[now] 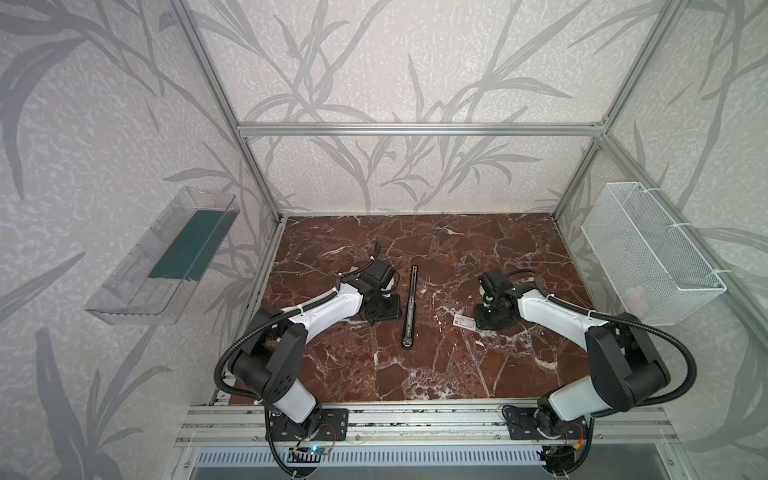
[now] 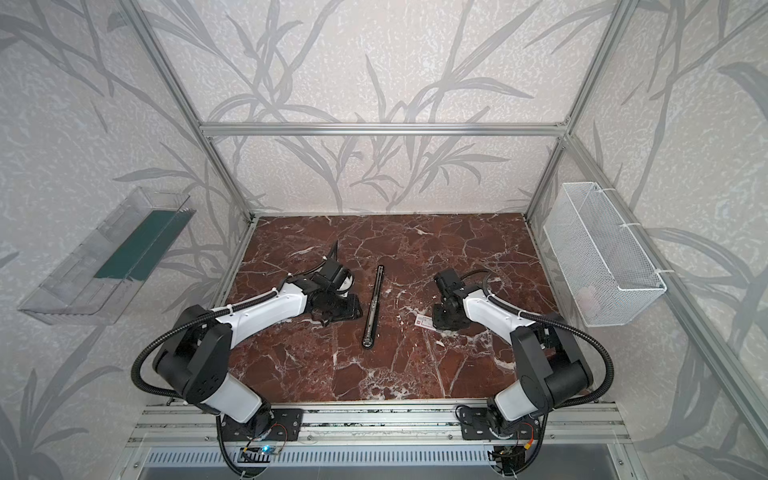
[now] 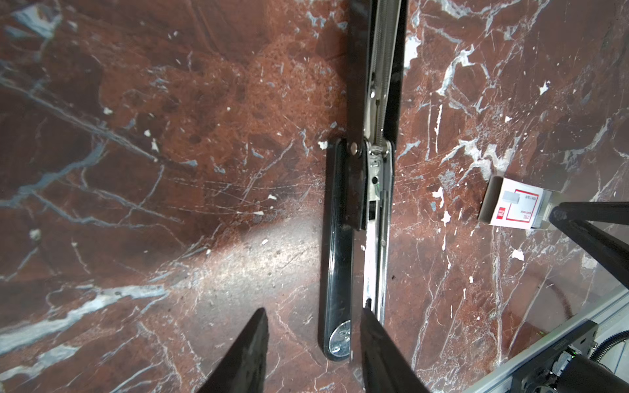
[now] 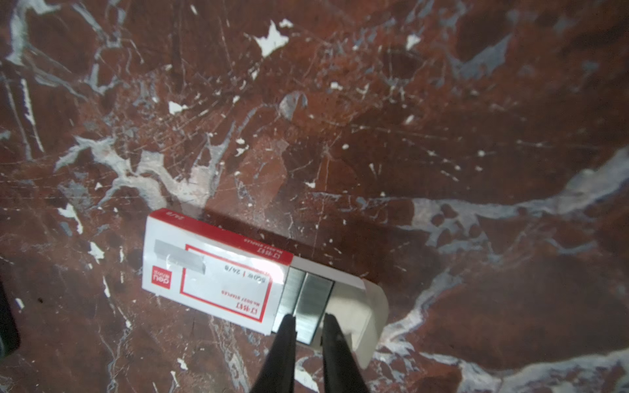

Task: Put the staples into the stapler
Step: 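Lower the right gripper onto the staple strip inside the open box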

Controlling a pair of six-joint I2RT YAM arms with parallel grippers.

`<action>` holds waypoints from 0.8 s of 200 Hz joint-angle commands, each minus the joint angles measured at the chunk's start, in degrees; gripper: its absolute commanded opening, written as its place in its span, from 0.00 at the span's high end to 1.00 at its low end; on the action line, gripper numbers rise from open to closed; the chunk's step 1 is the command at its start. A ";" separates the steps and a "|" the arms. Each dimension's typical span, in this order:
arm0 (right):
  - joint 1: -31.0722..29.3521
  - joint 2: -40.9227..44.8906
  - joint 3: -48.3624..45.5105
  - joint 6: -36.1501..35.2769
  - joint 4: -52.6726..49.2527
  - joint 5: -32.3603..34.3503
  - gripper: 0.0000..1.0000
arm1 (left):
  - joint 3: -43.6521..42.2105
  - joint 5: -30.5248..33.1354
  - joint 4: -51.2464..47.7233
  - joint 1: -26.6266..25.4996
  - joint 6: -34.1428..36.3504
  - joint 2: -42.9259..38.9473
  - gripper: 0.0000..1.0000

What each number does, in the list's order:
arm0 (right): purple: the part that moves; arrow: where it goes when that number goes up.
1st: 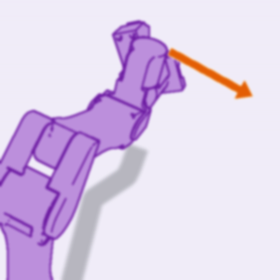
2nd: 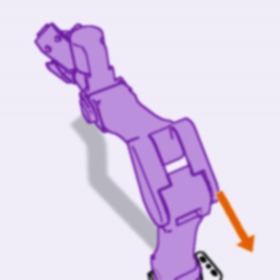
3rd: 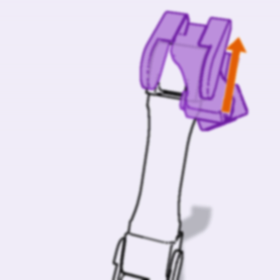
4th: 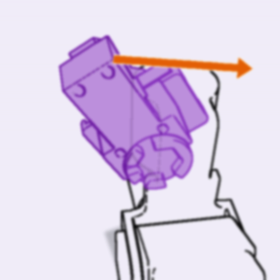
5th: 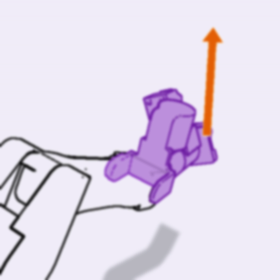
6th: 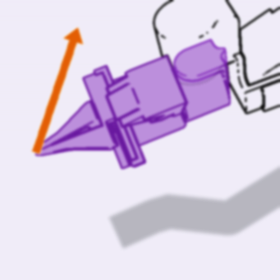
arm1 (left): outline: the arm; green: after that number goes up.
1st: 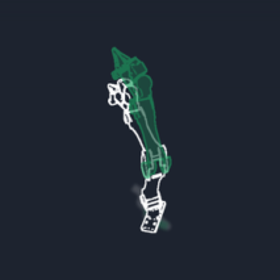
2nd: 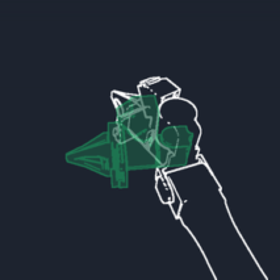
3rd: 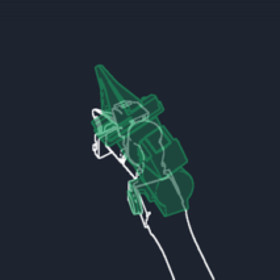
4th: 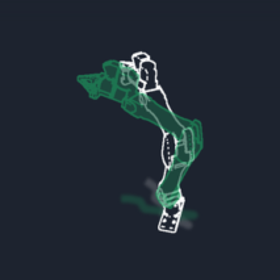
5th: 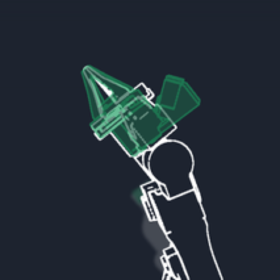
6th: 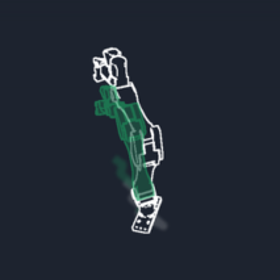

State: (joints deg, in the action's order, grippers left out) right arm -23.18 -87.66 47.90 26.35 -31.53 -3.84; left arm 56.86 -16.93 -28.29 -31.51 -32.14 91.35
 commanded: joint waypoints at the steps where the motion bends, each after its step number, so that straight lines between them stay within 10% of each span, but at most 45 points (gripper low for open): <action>1: 0.59 -1.15 0.10 0.09 0.42 0.85 0.84 | -0.30 0.58 -0.53 0.22 -0.72 -1.37 0.54; 160: 3.64 1.64 -3.20 1.60 -0.46 3.02 0.95 | 0.00 -0.12 -0.36 0.38 -0.70 -1.00 0.55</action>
State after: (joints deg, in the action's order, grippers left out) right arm -20.29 -87.31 45.84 27.07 -30.20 -2.55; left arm 56.86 -17.04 -28.27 -31.44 -32.14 91.35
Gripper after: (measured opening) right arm 0.053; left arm 0.449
